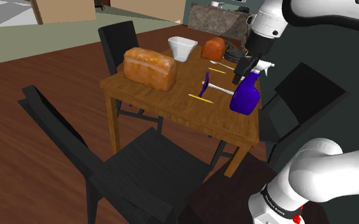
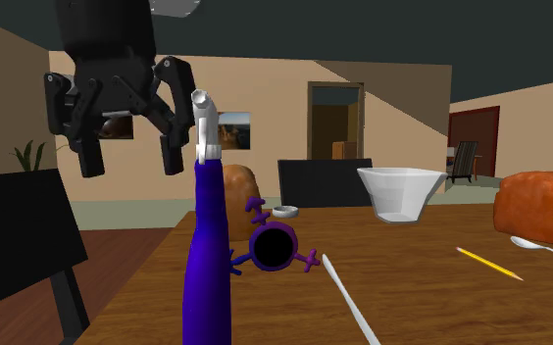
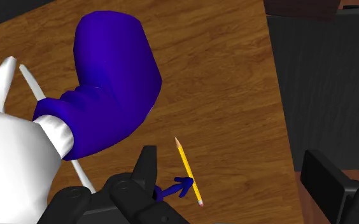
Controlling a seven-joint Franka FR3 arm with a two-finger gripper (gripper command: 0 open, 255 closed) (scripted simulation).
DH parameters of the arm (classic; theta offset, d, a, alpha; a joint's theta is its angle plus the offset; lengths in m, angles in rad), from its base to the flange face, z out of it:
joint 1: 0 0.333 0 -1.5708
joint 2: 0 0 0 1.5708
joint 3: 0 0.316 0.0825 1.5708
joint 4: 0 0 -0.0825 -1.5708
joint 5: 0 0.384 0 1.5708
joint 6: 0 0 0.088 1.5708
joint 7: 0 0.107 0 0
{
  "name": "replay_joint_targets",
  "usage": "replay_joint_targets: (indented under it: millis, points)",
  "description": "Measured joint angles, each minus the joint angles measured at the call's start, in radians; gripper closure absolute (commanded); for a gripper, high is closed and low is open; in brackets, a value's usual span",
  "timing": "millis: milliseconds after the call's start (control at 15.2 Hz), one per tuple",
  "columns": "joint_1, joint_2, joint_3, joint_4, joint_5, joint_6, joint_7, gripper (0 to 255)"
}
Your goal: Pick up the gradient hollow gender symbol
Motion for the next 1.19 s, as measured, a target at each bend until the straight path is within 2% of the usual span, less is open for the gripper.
replay_joint_targets:
  millis: [198, 528, 990, 1188]
  points:
    - [-0.005, 0.016, -0.002, -0.008, -0.007, 0.048, 0.001, 0]
    - [-0.026, 0.103, -0.012, -0.038, -0.035, 0.271, 0.007, 0]
    - [-0.058, 0.266, -0.023, 0.008, -0.076, 0.545, 0.028, 0]
    - [-0.063, 0.300, -0.022, 0.008, -0.084, 0.607, 0.037, 0]
